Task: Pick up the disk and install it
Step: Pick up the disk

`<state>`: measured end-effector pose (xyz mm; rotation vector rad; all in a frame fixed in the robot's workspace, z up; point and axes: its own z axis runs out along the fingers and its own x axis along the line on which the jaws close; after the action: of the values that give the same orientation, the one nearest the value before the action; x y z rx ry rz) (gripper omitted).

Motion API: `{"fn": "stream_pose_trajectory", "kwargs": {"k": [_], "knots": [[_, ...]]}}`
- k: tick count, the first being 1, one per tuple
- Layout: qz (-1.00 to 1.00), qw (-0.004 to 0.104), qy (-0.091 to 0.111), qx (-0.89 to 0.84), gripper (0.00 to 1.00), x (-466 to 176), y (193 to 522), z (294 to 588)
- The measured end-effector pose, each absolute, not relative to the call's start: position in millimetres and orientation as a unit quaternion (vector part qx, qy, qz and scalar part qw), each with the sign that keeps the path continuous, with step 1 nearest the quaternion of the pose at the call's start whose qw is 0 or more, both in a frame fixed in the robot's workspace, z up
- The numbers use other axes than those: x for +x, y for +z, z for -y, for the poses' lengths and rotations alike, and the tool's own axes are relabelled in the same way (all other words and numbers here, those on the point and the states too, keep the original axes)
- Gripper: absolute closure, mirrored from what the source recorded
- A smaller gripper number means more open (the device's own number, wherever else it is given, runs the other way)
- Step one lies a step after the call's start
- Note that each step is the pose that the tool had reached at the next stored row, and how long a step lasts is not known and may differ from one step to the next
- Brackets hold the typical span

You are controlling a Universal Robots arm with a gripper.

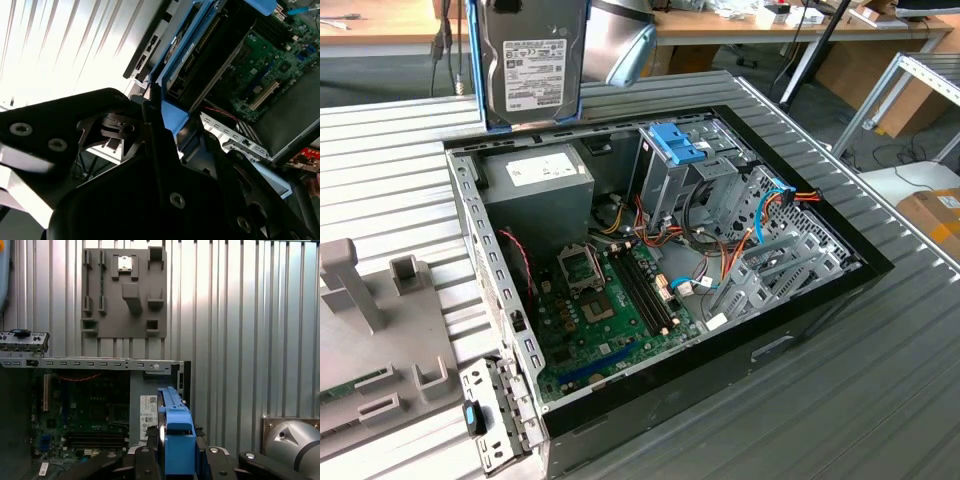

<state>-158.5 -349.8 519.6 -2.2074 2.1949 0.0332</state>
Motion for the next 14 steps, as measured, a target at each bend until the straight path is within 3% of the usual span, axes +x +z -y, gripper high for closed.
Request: {"fn": "stream_pose_trajectory", "kwargs": {"k": [14], "knots": [[-0.705,0.014,0.011,-0.709,0.64,-152.2,519.7,349.5]]}}
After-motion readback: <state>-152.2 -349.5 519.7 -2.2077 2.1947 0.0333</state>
